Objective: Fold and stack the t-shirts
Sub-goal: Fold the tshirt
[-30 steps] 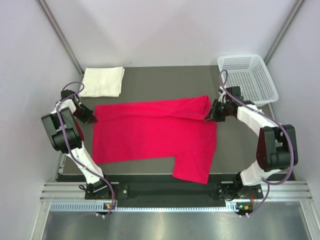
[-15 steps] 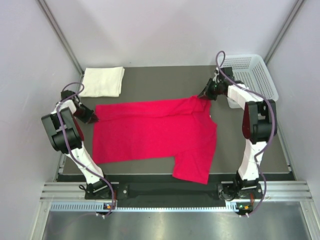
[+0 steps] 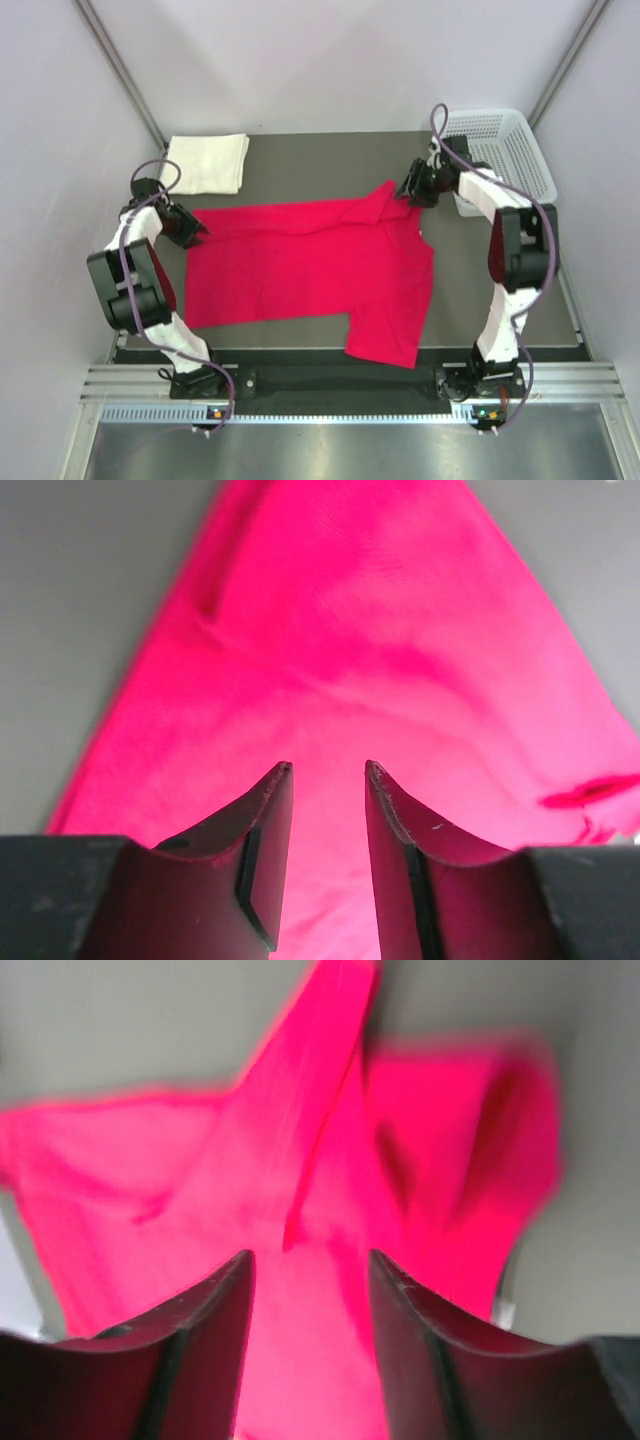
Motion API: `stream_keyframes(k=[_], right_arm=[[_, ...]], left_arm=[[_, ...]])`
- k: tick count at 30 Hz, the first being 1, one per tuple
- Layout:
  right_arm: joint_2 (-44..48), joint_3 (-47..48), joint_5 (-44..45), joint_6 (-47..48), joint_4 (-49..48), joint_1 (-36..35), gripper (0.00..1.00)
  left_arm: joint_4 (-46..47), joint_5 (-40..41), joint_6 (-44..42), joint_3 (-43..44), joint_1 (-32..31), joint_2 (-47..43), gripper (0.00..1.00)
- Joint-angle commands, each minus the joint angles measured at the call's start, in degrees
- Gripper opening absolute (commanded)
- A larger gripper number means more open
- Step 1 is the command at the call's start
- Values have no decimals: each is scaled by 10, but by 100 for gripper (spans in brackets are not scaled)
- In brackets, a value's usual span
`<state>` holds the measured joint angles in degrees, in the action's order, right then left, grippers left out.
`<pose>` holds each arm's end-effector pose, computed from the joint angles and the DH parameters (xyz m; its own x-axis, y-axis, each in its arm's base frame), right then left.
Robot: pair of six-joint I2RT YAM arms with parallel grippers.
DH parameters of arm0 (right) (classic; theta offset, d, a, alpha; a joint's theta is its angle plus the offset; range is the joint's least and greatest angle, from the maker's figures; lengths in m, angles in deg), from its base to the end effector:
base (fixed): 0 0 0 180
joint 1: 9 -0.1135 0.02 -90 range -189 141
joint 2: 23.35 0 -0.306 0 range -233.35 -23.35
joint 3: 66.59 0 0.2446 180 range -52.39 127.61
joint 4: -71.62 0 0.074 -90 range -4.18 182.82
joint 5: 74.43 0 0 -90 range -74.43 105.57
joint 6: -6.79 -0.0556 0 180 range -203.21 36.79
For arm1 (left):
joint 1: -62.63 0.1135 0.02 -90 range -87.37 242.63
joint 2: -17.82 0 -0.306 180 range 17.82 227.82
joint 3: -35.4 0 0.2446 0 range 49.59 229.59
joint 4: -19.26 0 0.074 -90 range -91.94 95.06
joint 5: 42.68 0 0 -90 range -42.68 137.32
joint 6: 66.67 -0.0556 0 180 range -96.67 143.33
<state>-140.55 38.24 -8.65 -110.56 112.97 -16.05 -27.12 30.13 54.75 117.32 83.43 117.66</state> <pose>0.4662 0.0806 0.2327 -0.8727 0.3142 -0.3736 0.0542 0.8229 0.5656 0.3425 0.1125 0.2252 -0.6044 -0.7623 -0.2312 -0.6264 0.6341 -0.4533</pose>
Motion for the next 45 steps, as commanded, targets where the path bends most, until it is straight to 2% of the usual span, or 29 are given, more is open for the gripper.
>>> stream_keyframes(k=[1, 4, 5, 7, 9, 12, 22, 37, 41, 43, 45], right_arm=[[120, -122, -30, 36, -60, -13, 47], [144, -222, -77, -28, -179, -27, 29], [141, -240, -90, -62, -211, -31, 27], [135, -250, -106, -68, -248, -37, 31], [116, -233, -107, -51, -238, -43, 34], [87, -219, -112, -44, -235, -46, 34], [34, -200, -118, -26, -248, -54, 39], [-10, -168, -119, -38, -264, -60, 33], [-13, -167, -116, -43, -267, -63, 35], [-17, -162, -120, -52, -281, -67, 31], [-16, -163, -124, -63, -290, -69, 22]], left_arm=[[-10, -16, 3, -27, -15, -74, 40], [-9, -42, 18, -57, -55, -125, 38], [-10, -51, 24, -69, -85, -146, 38], [-17, -57, 30, -79, -116, -162, 38], [-16, -69, 36, -98, -162, -178, 36], [-9, -88, 42, -131, -189, -200, 35], [-54, -74, 19, -143, -194, -264, 35], [-51, -78, 21, -136, -195, -240, 35], [-50, -79, 16, -136, -195, -237, 35], [-50, -79, 15, -135, -194, -235, 35], [-49, -79, 14, -133, -194, -229, 35]])
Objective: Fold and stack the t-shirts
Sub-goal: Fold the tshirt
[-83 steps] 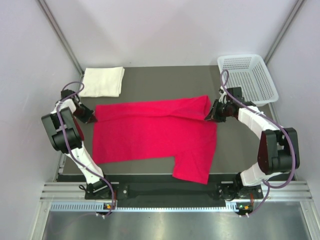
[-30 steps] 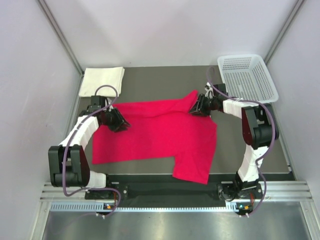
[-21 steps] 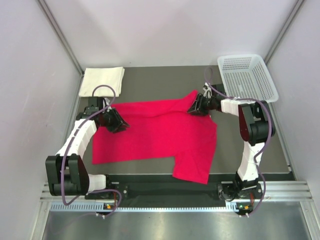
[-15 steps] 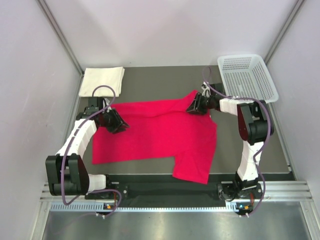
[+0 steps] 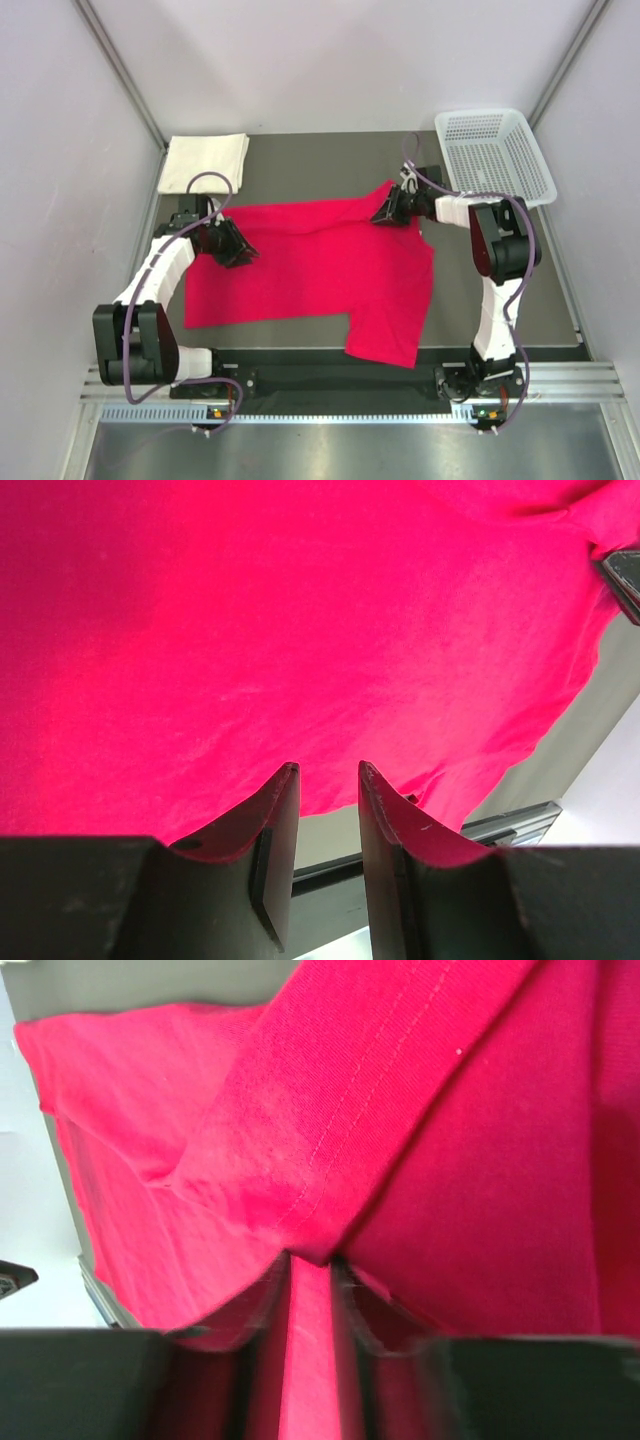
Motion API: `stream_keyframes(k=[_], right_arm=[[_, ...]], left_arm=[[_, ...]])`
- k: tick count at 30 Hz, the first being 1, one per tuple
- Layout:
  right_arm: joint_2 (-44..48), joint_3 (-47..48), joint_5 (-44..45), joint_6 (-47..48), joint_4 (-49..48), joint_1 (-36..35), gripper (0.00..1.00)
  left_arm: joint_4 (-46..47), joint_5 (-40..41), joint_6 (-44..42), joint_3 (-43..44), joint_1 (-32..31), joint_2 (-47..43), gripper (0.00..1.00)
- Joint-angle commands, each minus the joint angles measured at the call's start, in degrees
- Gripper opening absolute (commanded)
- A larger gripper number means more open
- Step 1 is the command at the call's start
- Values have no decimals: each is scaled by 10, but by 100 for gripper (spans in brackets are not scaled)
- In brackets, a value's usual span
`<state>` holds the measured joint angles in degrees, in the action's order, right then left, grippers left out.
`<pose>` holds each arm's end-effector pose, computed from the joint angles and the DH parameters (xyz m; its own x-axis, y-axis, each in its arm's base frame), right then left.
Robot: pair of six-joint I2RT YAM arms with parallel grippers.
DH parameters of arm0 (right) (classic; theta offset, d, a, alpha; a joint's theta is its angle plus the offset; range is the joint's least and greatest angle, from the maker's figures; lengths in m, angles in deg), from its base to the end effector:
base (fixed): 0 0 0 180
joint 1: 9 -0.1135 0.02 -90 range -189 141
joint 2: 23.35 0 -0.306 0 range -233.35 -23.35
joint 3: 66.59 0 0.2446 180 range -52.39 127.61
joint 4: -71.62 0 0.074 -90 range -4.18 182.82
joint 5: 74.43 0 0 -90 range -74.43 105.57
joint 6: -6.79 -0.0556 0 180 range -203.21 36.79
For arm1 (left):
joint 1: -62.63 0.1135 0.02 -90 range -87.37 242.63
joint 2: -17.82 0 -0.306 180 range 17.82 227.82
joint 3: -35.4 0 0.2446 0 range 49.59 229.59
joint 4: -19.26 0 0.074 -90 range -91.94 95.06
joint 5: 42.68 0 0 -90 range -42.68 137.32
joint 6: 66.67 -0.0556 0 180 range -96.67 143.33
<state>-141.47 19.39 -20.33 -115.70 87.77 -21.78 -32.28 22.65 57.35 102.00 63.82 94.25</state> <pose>0.4322 0.1315 0.1644 -0.9147 0.2387 -0.3261 -0.0810 0.6822 0.7266 0.2493 -0.0180 0.2599 -0.8287 -0.5257 -0.1922 -0.3409 0.7463 -0.5717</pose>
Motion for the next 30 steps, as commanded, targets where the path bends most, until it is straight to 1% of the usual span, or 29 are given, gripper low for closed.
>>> stream_keyframes(k=[1, 4, 7, 13, 18, 26, 30], right_arm=[[-1, 24, -9, -24, -41, -15, 15], [30, 5, 4, -51, -38, -17, 5], [61, -23, 6, -86, -49, -16, 0], [117, -82, 14, -183, -72, -23, 0], [169, -155, 67, -257, -82, -37, 0], [217, -226, 127, -310, -84, -80, 0], [239, -257, 170, -359, -83, -96, 0]], left_arm=[[3, -6, -13, 23, 1, 7, 35], [4, -8, -15, 28, 2, 14, 35], [6, -7, -19, 30, 2, 18, 35], [17, -16, -22, 28, 2, 32, 35], [23, -24, -26, 27, 1, 38, 35], [29, -40, -30, 8, 1, 32, 35], [31, -43, -33, -7, 1, 20, 35]])
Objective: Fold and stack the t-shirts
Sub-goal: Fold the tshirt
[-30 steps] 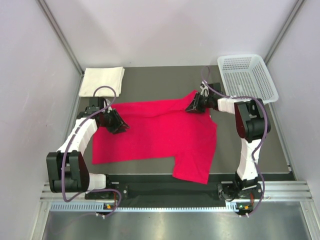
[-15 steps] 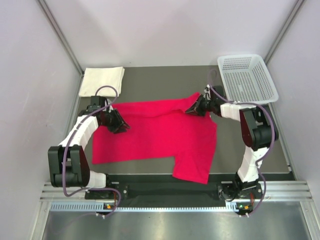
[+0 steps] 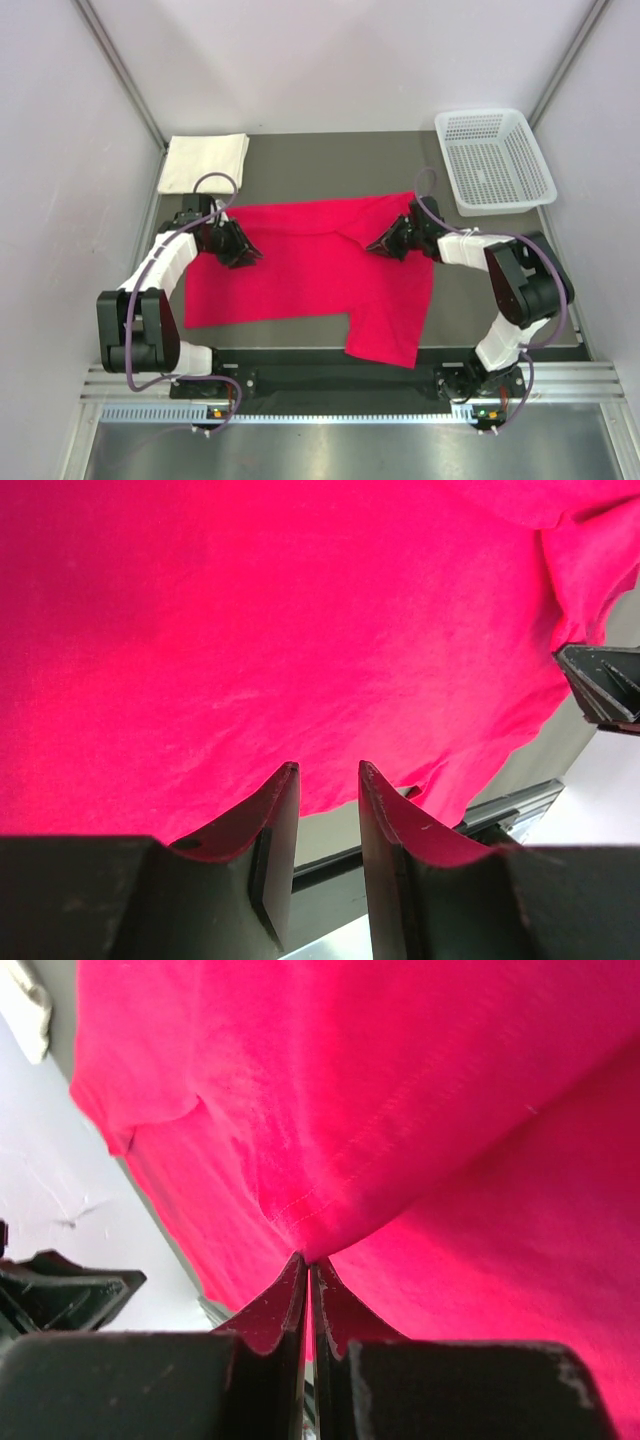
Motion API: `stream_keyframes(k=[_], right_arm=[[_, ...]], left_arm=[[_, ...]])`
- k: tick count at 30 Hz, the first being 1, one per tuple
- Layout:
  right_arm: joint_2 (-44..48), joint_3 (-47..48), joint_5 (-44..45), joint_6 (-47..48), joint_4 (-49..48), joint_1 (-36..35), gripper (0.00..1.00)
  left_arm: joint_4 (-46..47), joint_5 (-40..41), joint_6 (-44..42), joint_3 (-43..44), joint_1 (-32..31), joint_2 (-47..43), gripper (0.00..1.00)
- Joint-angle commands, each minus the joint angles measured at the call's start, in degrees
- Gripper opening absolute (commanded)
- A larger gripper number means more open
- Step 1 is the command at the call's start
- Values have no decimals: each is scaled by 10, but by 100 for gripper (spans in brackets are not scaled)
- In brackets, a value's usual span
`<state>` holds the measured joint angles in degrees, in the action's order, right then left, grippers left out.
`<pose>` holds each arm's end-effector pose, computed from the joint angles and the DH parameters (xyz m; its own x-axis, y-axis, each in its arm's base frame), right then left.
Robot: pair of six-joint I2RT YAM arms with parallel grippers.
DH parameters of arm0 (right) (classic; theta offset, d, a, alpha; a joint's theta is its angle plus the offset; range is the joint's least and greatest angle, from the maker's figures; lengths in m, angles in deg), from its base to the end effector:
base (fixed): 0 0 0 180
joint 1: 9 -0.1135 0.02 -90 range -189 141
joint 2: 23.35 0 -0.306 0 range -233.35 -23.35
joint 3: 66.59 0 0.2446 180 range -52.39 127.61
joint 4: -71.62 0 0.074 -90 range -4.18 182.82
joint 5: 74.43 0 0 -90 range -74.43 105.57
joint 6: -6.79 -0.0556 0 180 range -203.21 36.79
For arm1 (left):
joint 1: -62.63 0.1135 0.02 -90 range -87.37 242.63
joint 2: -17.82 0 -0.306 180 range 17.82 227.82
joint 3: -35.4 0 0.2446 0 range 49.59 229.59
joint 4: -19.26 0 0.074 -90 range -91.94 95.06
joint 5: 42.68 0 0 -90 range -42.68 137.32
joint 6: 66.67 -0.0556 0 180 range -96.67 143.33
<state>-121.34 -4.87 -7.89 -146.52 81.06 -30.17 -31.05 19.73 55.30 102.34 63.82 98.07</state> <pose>0.3156 0.1460 0.1823 -0.8274 0.5585 -0.0590 0.3311 0.5701 0.7519 0.2615 -0.0203 0.2483 -0.8590 -0.4872 -0.1572 -0.3153 0.7455 -0.5872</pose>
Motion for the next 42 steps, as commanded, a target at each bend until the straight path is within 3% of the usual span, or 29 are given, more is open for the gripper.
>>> stream_keyframes(k=[1, 3, 4, 8, 11, 12, 15, 18, 20, 23, 29, 36, 42], right_arm=[[46, -21, 50, -61, -18, -21, 0], [56, -44, 54, -89, -25, -31, 5], [69, -51, 54, -95, -25, -42, 14], [118, -69, 33, -54, -19, -43, 33], [139, -5, 3, 95, 87, -3, 43], [139, 18, 21, 187, 130, 25, 48], [129, 76, 5, 310, 208, 77, 48], [88, 121, -20, 383, 239, 140, 40], [69, 146, -36, 406, 247, 154, 38], [26, 174, -53, 443, 250, 164, 41], [-32, 200, -88, 455, 241, 177, 50], [-59, 194, -89, 463, 242, 179, 39], [-65, 196, -92, 456, 235, 184, 39]], left_arm=[[19, -14, -14, -16, 2, -21, 35], [24, -18, -15, -24, 1, -25, 36], [26, -20, -15, -33, 2, -28, 36], [57, -41, -4, -61, 2, -40, 38], [100, -67, 14, -80, -3, -56, 40], [119, -73, 31, -86, -13, -65, 41], [199, -62, 81, -85, -96, -63, 44], [313, -36, 155, -84, -183, -11, 44], [392, -3, 178, -74, -224, 22, 44], [437, 46, 198, -35, -300, 97, 44], [467, 89, 253, 49, -344, 235, 49], [461, 97, 278, 114, -358, 329, 46], [466, 92, 301, 120, -359, 358, 44]])
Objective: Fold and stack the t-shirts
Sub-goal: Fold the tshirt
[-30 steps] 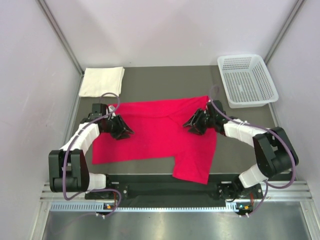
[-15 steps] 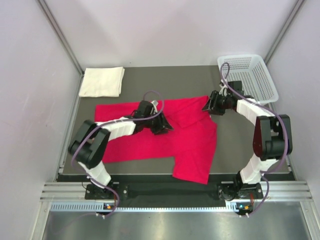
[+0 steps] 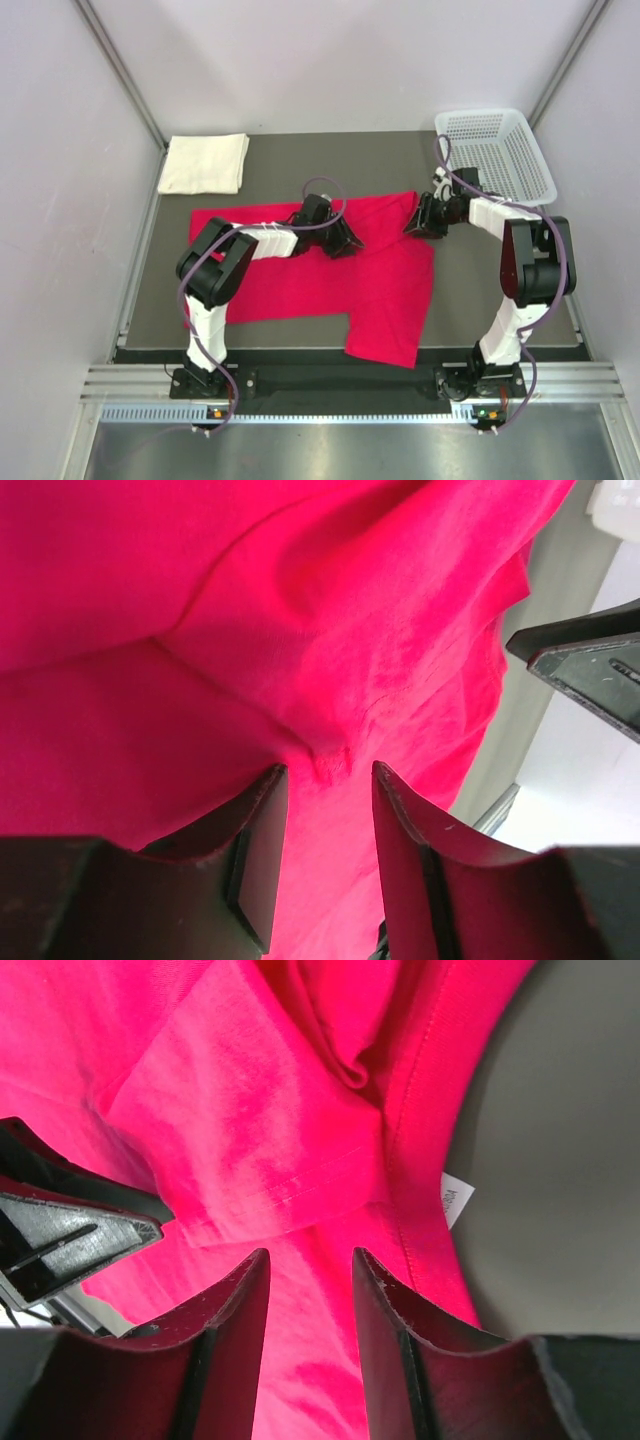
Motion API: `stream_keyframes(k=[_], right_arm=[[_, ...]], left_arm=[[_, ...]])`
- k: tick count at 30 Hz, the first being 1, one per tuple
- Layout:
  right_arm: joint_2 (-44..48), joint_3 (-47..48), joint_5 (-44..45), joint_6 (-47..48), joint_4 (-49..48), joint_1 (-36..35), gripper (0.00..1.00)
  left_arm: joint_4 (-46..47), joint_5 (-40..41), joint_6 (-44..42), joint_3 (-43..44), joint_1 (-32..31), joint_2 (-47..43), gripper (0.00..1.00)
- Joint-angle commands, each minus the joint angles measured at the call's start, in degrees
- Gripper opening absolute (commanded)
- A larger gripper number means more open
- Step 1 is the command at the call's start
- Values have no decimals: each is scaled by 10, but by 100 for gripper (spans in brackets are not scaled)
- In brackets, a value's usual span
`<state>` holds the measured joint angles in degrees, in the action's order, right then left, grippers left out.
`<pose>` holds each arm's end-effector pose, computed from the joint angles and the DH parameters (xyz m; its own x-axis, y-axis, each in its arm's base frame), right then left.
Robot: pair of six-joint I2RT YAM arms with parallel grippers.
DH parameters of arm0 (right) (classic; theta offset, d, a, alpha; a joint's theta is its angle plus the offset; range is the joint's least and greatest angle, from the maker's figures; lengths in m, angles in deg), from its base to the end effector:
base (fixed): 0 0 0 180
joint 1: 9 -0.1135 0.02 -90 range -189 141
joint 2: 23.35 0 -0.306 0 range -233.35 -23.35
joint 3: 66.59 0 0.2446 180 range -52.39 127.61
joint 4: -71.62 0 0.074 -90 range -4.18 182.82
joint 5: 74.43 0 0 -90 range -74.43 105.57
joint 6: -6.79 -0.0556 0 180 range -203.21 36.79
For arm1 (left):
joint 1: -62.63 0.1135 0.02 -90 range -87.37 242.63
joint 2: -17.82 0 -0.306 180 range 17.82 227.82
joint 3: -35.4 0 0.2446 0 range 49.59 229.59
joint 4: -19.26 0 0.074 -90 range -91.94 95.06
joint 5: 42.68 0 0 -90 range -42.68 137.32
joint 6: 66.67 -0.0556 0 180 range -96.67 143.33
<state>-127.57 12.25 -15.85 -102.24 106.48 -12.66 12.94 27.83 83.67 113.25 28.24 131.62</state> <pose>0.3738 0.0530 0.1999 -0.9210 0.2199 -0.3217 -0.0131 0.8075 0.5897 0.3485 -0.2610 0.1648 -0.9144 -0.3668 -0.1712 -0.1180 0.6461 -0.7541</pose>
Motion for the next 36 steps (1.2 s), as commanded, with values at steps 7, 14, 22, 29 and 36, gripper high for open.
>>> stream_keyframes(k=[7, 14, 22, 29, 36], right_arm=[[-23, 36, -10, 13, -21, 14, 40], [-48, 51, -10, 19, -17, 17, 40], [-65, 78, -1, 29, -9, 20, 40], [-65, 85, 15, 41, 6, 23, 40], [-78, 90, -9, 36, -1, 22, 33]], left_arm=[[6, -1, 26, 31, -5, 45, 42], [-16, -15, 25, 59, -11, 63, 41], [-30, -24, 23, 69, -13, 64, 35], [-39, -35, 17, 68, -13, 58, 28], [-69, -47, -3, 88, -12, 59, 18]])
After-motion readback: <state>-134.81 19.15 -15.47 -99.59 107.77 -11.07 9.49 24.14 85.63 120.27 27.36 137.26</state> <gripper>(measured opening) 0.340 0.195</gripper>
